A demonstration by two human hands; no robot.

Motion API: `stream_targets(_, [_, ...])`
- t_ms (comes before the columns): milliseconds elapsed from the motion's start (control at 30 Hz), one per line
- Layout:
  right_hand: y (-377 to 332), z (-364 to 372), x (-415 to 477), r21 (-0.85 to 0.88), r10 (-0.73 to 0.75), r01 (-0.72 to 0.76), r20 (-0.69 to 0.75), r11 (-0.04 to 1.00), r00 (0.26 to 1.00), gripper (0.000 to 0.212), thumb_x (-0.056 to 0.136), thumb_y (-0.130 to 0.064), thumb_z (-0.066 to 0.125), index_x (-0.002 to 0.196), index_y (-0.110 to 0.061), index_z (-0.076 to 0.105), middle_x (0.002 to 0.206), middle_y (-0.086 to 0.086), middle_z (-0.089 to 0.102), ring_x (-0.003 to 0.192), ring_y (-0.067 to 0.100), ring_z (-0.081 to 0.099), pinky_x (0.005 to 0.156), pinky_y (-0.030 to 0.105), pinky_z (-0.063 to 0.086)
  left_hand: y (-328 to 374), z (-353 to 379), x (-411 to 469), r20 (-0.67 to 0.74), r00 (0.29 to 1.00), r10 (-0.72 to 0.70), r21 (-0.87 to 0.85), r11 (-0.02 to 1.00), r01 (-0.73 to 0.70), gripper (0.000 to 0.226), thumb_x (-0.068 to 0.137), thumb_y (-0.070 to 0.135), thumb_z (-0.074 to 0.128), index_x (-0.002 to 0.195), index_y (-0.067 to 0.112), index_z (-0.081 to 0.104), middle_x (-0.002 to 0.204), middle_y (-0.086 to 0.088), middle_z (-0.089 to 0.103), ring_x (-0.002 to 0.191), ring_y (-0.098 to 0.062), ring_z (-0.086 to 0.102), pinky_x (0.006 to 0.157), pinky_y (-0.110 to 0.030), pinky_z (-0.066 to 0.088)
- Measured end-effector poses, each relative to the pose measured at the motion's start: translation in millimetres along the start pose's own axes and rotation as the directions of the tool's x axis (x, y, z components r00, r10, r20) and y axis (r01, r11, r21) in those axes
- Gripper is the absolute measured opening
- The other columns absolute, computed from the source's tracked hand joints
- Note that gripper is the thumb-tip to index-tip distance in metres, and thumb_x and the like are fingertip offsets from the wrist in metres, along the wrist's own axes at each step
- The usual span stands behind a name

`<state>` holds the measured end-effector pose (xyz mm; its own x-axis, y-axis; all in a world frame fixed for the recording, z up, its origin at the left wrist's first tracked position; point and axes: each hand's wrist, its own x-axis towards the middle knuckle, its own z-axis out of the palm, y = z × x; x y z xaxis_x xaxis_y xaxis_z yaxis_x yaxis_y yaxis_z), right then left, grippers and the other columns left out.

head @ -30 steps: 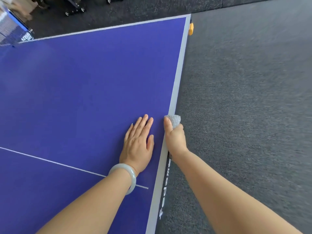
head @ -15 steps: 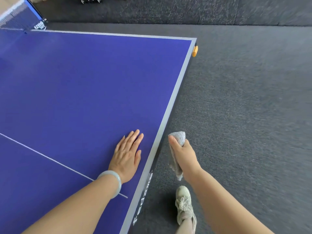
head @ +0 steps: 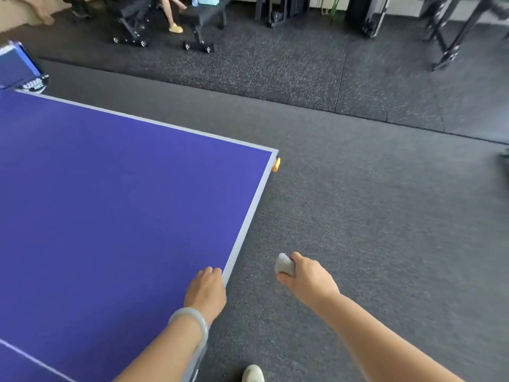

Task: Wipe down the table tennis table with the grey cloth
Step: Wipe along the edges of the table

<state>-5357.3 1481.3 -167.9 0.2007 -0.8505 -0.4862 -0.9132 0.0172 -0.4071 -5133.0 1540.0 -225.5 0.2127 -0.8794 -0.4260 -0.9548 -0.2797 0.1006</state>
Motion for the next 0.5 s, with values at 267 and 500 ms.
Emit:
stream_targets(267, [29,-64,79,-0.149,-0.150,0.161,0.088,0.976,0.985,0.022,0.096,-0.040,0.056,0.102,-0.019,0.054,0.100,0.003,0.067,0.090,0.024,0.065,0.070,0.031,0.045,150,-70,64,0.180,0.956,0.229,-0.689,0.723,-0.043,0.024,0.092,0.011,0.040,0.097,0.016,0.063,0.094,-0.008,0.072,0.077,-0.018,0.063,0.080,-0.043,0.056])
stream_targets(500, [76,-164,189,-0.099,-0.386,0.385,0.010,0.918,0.922,0.050,0.090,-0.047,0.064,0.126,-0.020,0.041,0.118,-0.003,0.052,0.111,0.020,0.056,0.089,0.033,0.047,247,-139,137,0.238,0.970,0.053,-0.967,0.102,0.232,0.035,0.103,0.039,0.048,0.121,0.012,0.061,0.115,-0.011,0.071,0.104,-0.025,0.070,0.095,-0.044,0.055])
